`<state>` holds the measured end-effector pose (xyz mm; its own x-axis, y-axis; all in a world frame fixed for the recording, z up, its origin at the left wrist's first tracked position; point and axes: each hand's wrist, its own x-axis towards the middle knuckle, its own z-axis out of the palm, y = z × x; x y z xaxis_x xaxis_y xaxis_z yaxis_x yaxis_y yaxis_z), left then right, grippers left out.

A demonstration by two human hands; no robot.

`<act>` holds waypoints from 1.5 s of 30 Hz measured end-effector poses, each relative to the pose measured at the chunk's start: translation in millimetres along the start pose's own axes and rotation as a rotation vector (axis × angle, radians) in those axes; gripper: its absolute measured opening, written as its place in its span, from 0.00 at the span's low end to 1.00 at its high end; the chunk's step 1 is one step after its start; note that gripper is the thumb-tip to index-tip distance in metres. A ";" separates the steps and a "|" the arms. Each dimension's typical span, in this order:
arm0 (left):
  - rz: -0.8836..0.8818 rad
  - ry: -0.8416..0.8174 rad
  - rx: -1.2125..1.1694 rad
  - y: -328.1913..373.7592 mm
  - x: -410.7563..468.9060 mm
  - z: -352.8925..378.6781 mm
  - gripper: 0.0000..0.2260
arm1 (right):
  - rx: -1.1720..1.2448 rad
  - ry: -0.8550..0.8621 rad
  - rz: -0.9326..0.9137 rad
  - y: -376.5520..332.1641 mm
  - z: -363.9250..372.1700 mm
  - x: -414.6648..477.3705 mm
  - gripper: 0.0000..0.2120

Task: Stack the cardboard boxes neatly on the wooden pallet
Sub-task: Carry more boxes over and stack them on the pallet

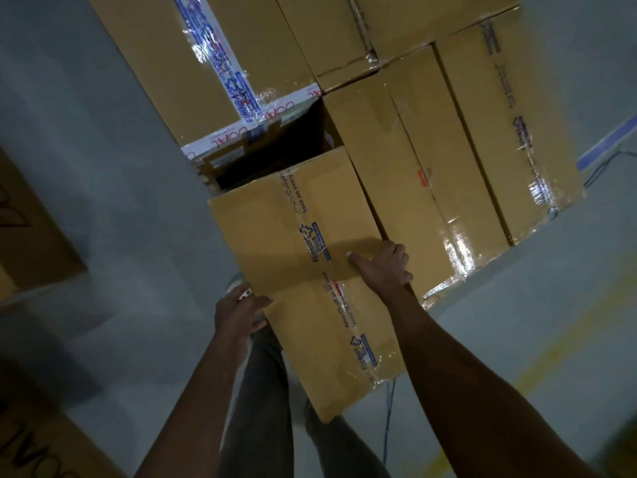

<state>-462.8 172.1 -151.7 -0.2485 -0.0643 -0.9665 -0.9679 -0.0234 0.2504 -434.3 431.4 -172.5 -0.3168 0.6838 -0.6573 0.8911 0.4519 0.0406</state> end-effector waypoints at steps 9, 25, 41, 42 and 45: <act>0.180 0.038 0.123 57.6 17.9 0.7 0.23 | 0.079 0.009 0.056 -78.8 -25.7 21.1 0.53; 0.178 -0.028 0.261 57.3 38.9 6.9 0.23 | 0.264 0.053 0.131 -37.4 31.8 -35.7 0.43; 0.455 0.053 0.622 30.3 44.2 23.9 0.42 | 0.742 -0.144 0.533 91.9 64.6 -79.1 0.57; 0.459 0.046 0.652 31.1 45.0 26.6 0.42 | 0.748 -0.139 0.513 91.3 60.1 -75.4 0.57; 0.409 0.049 0.625 34.7 42.4 33.0 0.48 | 0.846 -0.125 0.548 88.9 43.5 -62.5 0.53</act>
<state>-508.2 201.5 -185.9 -0.6053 0.0089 -0.7960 -0.6440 0.5822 0.4963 -321.1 404.0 -160.6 0.1974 0.5881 -0.7843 0.8562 -0.4931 -0.1542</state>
